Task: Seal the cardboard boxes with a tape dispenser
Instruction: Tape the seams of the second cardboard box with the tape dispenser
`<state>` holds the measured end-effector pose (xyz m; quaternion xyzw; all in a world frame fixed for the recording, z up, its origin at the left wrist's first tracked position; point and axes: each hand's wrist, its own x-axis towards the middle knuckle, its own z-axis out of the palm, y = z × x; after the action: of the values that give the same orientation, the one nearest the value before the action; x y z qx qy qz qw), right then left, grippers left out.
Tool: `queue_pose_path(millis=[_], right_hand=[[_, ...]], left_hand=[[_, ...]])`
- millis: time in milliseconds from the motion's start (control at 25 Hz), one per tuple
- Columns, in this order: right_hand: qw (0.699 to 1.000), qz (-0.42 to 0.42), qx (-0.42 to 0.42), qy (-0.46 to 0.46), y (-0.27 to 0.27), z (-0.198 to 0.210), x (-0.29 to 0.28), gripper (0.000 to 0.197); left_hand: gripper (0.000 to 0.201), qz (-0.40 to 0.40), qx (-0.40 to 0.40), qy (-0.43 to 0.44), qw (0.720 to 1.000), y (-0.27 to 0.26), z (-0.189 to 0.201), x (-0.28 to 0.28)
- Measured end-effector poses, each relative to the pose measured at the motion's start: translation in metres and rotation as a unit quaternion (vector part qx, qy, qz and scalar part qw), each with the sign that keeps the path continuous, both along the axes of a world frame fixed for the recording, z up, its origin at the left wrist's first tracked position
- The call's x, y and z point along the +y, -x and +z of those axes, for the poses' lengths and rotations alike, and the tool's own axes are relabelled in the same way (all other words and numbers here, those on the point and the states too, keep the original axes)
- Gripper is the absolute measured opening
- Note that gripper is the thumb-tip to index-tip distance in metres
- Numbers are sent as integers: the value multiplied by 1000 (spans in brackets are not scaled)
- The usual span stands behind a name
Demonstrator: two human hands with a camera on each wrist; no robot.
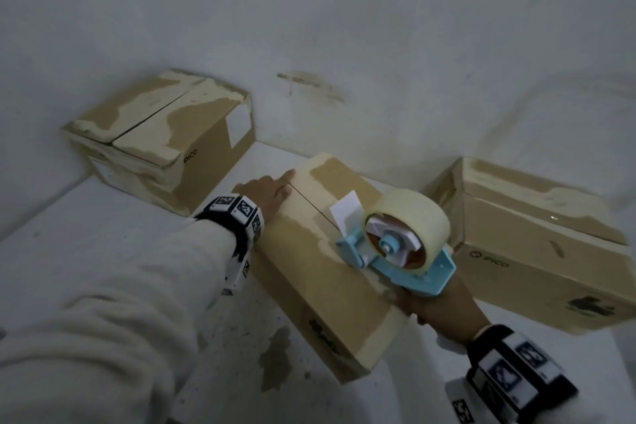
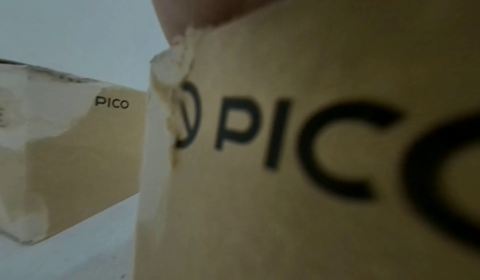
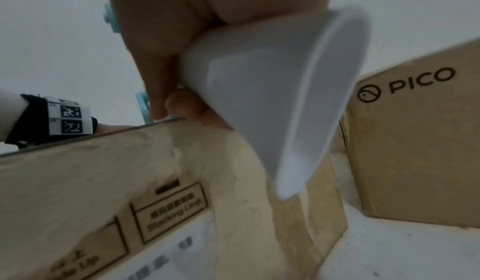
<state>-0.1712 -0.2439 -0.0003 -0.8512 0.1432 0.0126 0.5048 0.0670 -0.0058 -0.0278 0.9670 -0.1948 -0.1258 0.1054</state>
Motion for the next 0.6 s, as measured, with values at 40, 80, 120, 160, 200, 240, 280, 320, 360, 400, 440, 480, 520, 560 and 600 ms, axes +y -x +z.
queue_pose_path(millis=[40,80,120,160,200,240,280,320,360,400,440,480,520,560,600], right_hand=[[1000,-7,2,18,-1,-3,0,13],[999,-10,5,36,-3,-5,1,14],[998,-16,8,54,-6,-7,4,16],[998,-24,8,63,-13,-9,7,20],[997,-27,3,72,-21,-9,11,23],[996,-25,-3,84,-31,-10,16,26],[995,-15,-5,99,-43,-10,22,28],[993,-5,-3,115,-57,-12,28,29],[992,0,4,129,-72,-13,33,29],[991,-2,11,133,-86,-14,38,28],[992,-4,17,129,-98,-13,45,27],[992,-3,18,126,-108,-13,50,27],[991,4,14,133,-116,-13,54,28],[990,12,16,136,-122,-12,56,29],[991,17,19,131,-124,-10,57,30]], left_hand=[[51,11,-18,-10,1000,2,2,-2],[54,19,-36,-10,999,4,6,-4],[58,25,-50,1,998,7,9,-7],[61,28,-60,22,998,12,14,-10],[63,30,-66,49,996,16,19,-13],[63,33,-72,73,994,21,25,-16],[62,39,-76,90,992,26,30,-17],[62,51,-74,101,991,31,34,-17],[64,66,-67,110,989,38,37,-15],[69,75,-59,114,989,47,35,-16],[79,71,-57,108,990,58,29,-17],[96,52,-54,88,993,71,20,-22],[117,32,-45,58,997,85,11,-29],[135,26,-27,25,999,98,2,-37],[142,40,-15,-5,999,107,-5,-45]])
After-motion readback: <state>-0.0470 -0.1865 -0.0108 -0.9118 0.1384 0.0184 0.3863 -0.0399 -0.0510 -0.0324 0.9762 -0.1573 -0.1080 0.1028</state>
